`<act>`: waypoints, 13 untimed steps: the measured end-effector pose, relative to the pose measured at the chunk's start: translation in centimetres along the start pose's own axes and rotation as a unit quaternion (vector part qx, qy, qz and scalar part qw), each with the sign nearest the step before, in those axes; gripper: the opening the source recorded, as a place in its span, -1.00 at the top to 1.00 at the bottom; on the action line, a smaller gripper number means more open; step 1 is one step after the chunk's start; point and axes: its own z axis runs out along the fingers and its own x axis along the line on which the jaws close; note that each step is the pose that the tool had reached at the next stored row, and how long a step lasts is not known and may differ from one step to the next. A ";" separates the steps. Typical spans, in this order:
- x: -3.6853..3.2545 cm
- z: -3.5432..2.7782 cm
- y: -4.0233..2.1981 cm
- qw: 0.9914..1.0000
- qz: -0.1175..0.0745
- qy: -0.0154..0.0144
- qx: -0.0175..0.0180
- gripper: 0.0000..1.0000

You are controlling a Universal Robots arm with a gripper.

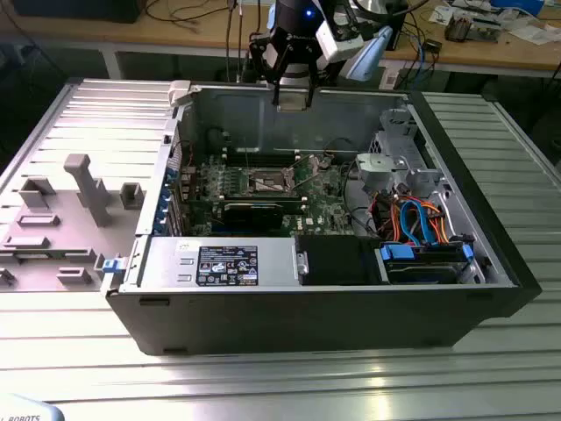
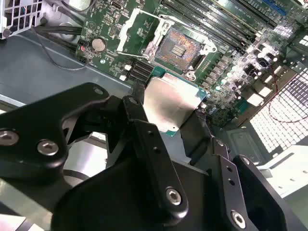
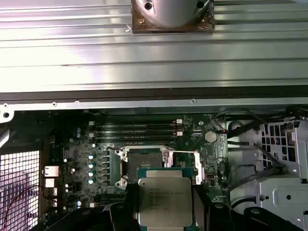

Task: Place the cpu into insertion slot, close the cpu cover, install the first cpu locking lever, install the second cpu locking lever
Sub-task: 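Place the cpu into insertion slot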

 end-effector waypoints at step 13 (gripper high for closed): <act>0.00 0.07 -0.11 0.999 0.038 -0.003 -0.001 -0.08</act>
